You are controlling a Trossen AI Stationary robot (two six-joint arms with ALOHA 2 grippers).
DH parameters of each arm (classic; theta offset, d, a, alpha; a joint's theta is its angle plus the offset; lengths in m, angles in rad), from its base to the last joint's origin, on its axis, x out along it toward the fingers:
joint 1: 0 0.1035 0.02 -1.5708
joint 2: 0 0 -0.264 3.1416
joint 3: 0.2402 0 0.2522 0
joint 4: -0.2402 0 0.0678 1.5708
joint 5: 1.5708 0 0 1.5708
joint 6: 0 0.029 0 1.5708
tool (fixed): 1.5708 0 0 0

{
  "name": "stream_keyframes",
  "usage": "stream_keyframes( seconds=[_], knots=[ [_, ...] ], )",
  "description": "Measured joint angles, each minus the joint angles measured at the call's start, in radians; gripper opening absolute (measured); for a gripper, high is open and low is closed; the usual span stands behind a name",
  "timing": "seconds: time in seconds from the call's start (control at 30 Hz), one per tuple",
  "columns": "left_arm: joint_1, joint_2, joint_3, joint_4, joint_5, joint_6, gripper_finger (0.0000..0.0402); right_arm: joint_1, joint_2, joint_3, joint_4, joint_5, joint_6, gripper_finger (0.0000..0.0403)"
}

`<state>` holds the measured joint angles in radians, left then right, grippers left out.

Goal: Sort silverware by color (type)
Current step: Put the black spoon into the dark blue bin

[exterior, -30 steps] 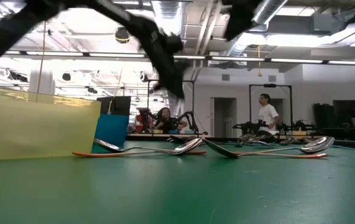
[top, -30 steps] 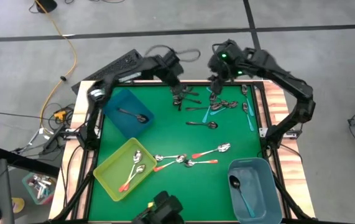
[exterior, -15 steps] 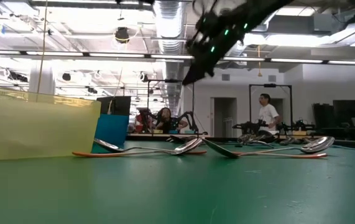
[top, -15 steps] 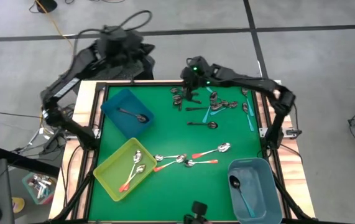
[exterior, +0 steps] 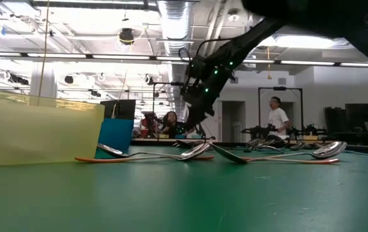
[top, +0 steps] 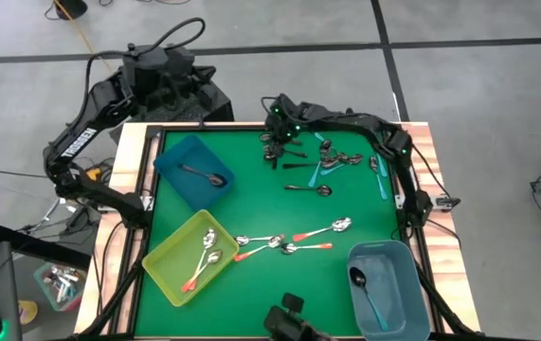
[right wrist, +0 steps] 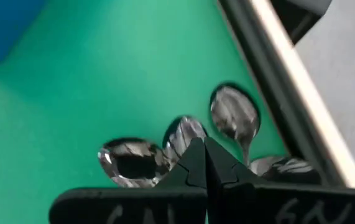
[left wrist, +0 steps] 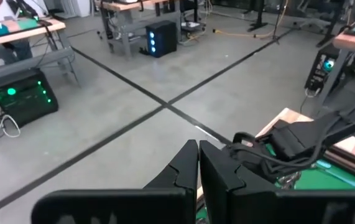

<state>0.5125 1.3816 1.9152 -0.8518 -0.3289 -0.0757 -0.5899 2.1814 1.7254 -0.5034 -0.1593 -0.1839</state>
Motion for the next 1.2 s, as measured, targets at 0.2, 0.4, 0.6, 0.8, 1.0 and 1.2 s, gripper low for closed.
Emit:
stream_keyframes(
  seconds=[0.2, 0.4, 0.6, 0.8, 1.0, 1.2],
  knots=[
    [0.000, 0.002, 0.000, -0.031, 0.003, 0.000, 0.0000, -0.038, 0.095, 0.128, -0.225, -0.059, -0.008, 0.0001],
    [0.000, 0.002, 0.000, -0.042, 0.003, 0.023, 0.0000, -0.055, 0.151, 0.156, -0.349, -0.108, -0.025, 0.0001],
    [0.000, 0.002, 0.000, -0.065, 0.019, 0.043, 0.0000, -0.032, 0.143, 0.155, -0.521, -0.103, -0.011, 0.0000],
    [0.000, -0.001, 0.000, -0.088, 0.037, 0.072, 0.0000, 0.036, 0.079, 0.145, -0.658, -0.097, 0.010, 0.0000],
    [-0.001, -0.001, 0.000, -0.093, 0.060, 0.090, 0.0000, 0.019, -0.033, 0.151, -0.387, 0.002, 0.048, 0.0000],
    [-0.001, -0.001, 0.000, -0.078, 0.061, 0.091, 0.0000, -0.061, 0.001, 0.150, -0.256, 0.015, 0.055, 0.0000]
  ],
)
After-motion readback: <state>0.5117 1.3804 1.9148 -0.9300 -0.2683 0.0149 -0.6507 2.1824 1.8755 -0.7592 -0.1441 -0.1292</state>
